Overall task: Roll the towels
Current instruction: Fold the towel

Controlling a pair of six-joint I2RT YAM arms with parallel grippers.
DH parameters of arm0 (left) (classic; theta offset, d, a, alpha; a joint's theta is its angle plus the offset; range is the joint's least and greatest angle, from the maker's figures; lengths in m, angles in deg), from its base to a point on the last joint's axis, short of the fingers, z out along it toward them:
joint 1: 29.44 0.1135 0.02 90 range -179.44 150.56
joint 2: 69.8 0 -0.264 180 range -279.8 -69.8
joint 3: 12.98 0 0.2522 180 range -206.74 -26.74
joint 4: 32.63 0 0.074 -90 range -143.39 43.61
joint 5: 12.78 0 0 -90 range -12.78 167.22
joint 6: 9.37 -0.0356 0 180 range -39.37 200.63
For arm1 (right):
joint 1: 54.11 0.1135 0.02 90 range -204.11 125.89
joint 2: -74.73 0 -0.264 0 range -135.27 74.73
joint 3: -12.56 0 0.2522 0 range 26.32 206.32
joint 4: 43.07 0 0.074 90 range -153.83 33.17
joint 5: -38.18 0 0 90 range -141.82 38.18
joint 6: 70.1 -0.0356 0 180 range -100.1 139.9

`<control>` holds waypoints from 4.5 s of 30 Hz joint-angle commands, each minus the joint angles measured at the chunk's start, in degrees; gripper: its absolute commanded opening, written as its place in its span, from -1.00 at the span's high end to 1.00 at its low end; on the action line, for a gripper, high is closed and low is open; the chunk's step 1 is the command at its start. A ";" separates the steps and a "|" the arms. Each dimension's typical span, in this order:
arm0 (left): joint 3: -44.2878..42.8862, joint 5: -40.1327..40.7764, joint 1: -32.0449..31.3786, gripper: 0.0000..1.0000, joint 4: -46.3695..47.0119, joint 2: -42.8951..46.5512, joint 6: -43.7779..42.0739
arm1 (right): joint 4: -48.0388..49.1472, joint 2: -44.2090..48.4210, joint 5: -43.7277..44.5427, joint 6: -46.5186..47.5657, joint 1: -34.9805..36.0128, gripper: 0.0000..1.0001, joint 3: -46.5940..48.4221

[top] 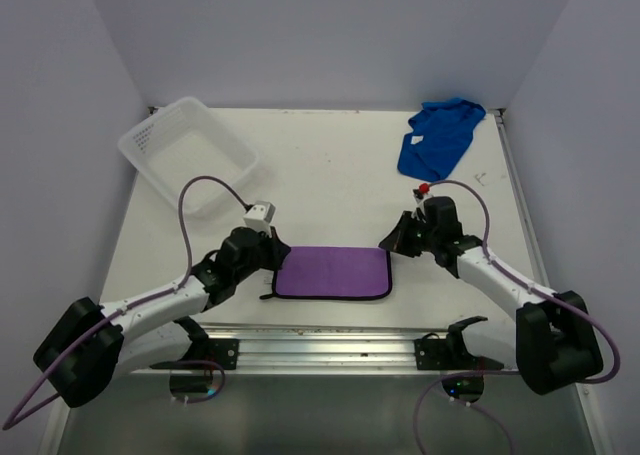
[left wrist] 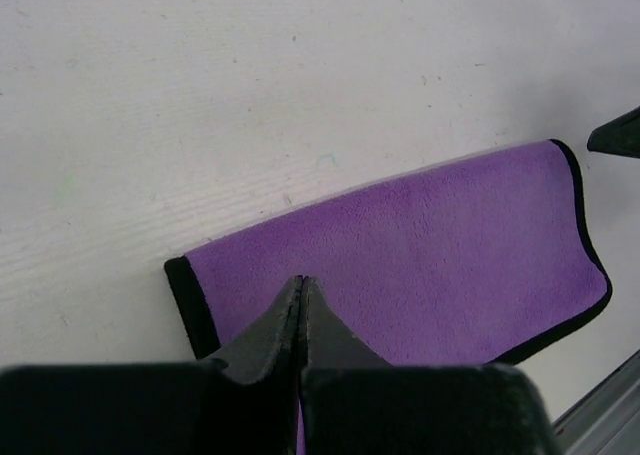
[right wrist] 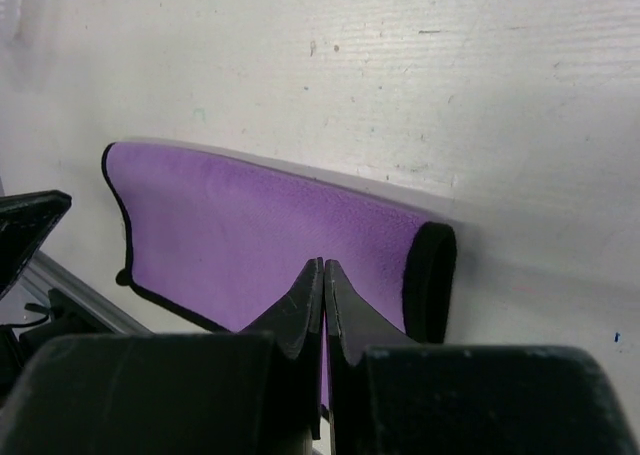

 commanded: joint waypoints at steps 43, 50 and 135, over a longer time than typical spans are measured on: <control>-7.26 7.47 -0.13 1.00 -2.92 -14.35 2.03 | -14.16 -5.60 7.41 9.51 -0.01 0.17 15.98; -7.52 8.25 -0.05 0.98 -3.18 -10.48 0.71 | -14.52 4.77 5.84 3.36 -0.01 0.17 3.85; 1.00 9.40 1.89 -0.20 -7.83 2.79 7.04 | -16.90 1.18 12.08 16.54 9.57 1.00 13.76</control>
